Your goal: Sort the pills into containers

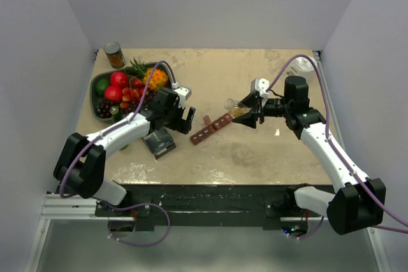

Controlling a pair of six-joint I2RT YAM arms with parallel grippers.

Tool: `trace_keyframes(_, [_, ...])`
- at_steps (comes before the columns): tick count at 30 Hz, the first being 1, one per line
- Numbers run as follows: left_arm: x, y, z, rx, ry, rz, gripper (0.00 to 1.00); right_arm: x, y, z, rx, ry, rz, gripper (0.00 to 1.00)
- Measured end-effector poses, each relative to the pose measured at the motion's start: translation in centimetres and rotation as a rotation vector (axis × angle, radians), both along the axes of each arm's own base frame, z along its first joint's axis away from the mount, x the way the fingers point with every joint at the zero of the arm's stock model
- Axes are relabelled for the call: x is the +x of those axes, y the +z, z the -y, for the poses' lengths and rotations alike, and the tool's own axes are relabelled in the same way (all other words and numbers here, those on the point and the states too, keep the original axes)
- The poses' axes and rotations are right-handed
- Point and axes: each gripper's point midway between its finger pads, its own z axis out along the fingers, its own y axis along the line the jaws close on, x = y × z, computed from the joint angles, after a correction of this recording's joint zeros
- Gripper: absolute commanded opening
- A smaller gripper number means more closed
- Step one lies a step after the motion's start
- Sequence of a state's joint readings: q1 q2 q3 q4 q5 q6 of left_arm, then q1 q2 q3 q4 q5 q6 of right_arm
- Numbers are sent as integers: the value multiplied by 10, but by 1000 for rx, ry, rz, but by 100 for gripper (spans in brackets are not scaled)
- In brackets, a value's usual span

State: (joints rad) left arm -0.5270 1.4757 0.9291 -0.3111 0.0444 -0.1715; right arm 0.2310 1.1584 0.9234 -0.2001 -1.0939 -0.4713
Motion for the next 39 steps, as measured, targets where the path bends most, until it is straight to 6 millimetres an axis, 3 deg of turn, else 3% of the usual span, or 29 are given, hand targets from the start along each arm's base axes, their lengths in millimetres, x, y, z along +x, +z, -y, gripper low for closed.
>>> trace_keyframes(9, [12, -29, -2, 84, 6, -54, 79, 0, -3, 1, -3, -4, -7, 4])
trace_keyframes(16, [17, -50, -8, 147, 21, -86, 75, 0, -6, 1, -5, -4, -16, 4])
trace_keyframes(39, [27, -66, -15, 212, 54, -102, 60, 2, -9, 3, -8, -10, -26, 4])
